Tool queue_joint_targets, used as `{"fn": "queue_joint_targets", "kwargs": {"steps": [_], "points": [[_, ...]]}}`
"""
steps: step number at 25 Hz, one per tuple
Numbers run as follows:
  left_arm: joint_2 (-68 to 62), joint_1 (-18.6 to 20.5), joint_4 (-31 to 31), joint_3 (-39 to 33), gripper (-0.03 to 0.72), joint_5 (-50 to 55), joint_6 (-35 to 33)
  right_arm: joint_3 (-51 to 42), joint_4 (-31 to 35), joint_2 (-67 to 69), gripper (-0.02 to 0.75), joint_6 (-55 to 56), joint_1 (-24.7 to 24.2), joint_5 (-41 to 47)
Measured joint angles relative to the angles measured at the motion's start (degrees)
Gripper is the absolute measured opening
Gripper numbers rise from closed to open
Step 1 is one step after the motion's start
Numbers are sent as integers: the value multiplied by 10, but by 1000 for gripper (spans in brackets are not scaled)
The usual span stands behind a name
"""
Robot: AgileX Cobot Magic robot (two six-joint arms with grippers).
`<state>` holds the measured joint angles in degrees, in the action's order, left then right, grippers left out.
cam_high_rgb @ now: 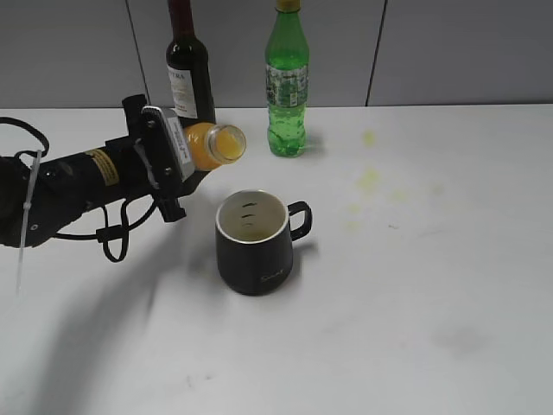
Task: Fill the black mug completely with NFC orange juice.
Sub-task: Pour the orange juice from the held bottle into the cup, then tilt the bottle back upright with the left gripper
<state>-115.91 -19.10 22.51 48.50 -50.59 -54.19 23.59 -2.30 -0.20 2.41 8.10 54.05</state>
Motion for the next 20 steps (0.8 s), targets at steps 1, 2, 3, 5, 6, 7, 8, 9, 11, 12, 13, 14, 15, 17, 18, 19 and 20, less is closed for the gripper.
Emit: {"fn": "queue_joint_targets", "kwargs": {"steps": [1,2,3,5,6,7,8,9,11,12,13,14,15,17,18,19,20], "points": [[0,0,-1,0,468,-3,-4,0,0,0,553,0,0,0],[-1,0,-2,0,468,-6,-10,0,0,0,553,0,0,0],[-1,0,-2,0,468,-9,-16,0,0,0,553,0,0,0],[-6,0,-4,0,468,-16,-35,0,0,0,553,0,0,0],[-10,0,-4,0,468,-17,-44,0,0,0,553,0,0,0],[-14,0,-4,0,468,-22,-49,0,0,0,553,0,0,0],[-19,0,-4,0,468,-27,-54,0,0,0,553,0,0,0],[-24,0,-5,0,468,-35,-56,0,0,0,553,0,0,0],[-30,0,-5,0,468,-51,-59,0,0,0,553,0,0,0],[-33,0,-5,1,468,-59,-64,0,0,0,553,0,0,0],[-35,0,-6,1,468,-65,-71,0,0,0,553,0,0,0],[-37,0,-8,1,468,-68,-78,0,0,0,553,0,0,0],[-40,0,-10,1,468,-73,-86,0,0,0,553,0,0,0],[-43,0,-15,1,468,-80,-98,0,0,0,553,0,0,0],[-44,0,-16,1,468,-83,-100,0,0,0,553,0,0,0],[-44,0,-18,1,468,-85,-102,0,0,0,553,0,0,0],[-44,0,-19,1,468,-91,-104,0,0,0,553,0,0,0]]}}
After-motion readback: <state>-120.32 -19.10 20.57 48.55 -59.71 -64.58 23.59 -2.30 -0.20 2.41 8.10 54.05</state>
